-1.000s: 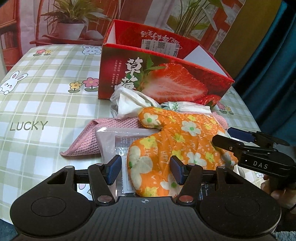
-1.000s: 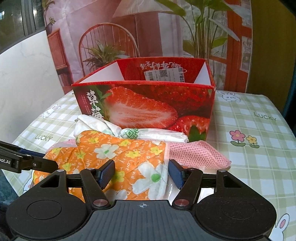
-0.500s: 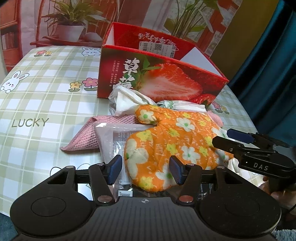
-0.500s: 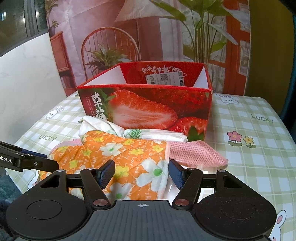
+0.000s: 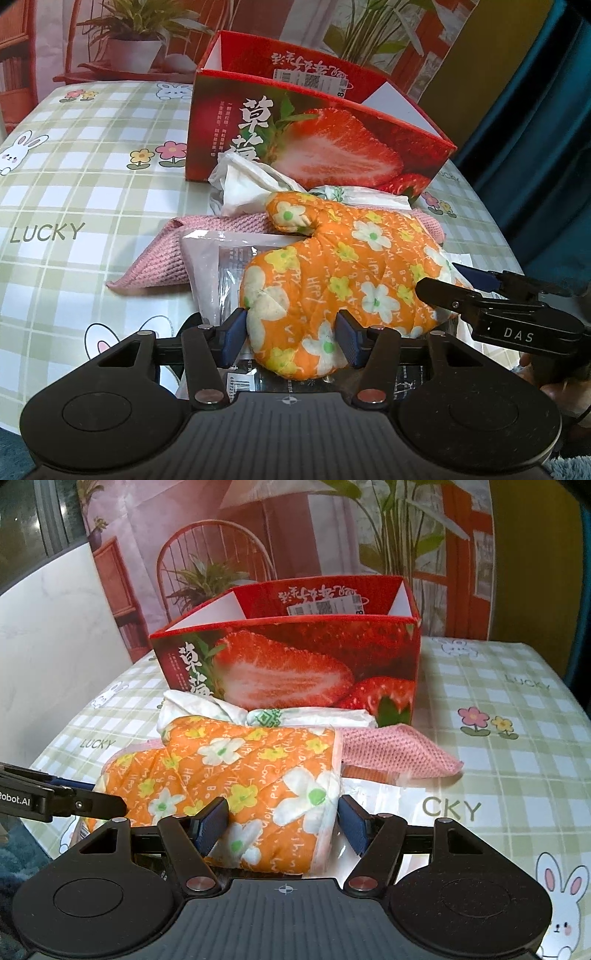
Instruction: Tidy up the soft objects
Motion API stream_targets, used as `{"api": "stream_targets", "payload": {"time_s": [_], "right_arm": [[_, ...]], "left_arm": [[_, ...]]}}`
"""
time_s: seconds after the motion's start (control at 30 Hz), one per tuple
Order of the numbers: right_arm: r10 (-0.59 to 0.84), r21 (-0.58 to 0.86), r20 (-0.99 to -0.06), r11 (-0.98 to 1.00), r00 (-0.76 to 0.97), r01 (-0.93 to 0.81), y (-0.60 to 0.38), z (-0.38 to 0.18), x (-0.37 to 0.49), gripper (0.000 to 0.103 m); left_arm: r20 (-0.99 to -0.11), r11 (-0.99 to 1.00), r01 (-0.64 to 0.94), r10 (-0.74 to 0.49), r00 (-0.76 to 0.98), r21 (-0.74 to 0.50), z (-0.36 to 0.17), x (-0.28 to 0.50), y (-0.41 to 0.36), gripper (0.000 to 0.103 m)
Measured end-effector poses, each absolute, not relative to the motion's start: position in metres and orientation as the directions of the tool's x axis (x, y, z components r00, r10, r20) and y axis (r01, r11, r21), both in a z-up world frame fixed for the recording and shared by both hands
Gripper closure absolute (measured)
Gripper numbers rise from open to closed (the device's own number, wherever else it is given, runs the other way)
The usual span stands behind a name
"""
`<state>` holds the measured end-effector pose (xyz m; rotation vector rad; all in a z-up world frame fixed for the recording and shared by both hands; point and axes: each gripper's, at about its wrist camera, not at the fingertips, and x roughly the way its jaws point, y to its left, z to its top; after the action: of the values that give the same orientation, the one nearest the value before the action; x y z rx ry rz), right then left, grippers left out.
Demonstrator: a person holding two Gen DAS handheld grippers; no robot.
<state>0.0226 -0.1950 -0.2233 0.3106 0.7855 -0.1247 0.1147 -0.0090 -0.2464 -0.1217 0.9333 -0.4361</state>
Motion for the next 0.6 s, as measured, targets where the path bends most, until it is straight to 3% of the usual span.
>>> {"api": "stream_targets", "payload": {"time_s": [0.1, 0.2, 0.37, 0.43, 0.6], "right_arm": [[0.015, 0.234, -0.716, 0.947, 0.698, 0.219, -0.193, -0.225, 0.025, 0.038], [0.021, 0.226, -0.707, 0.954, 0.707, 0.198, -0.191, -0.220, 0.028, 0.050], [0.018, 0.232, -0.669, 0.955, 0.743, 0.186, -0.198, -0.207, 0.026, 0.081], [0.017, 0.232, -0.648, 0.957, 0.761, 0.176, -0.200, -0.199, 0.025, 0.087], [0.011, 0.189, -0.594, 0.974, 0.805, 0.126, -0.199, -0.175, 0.028, 0.090]], "left_arm": [[-0.741, 0.903, 0.320, -0.420, 0.524, -0.286, -0.244, 0.114, -0.009, 0.072], [-0.723, 0.904, 0.327, -0.420, 0.548, -0.277, -0.238, 0.114, -0.009, 0.086], [-0.684, 0.910, 0.323, -0.409, 0.604, -0.258, -0.225, 0.115, -0.004, 0.089], [-0.668, 0.913, 0.322, -0.404, 0.625, -0.250, -0.218, 0.116, -0.004, 0.089], [-0.619, 0.916, 0.342, -0.396, 0.678, -0.212, -0.197, 0.117, -0.006, 0.089]]}}
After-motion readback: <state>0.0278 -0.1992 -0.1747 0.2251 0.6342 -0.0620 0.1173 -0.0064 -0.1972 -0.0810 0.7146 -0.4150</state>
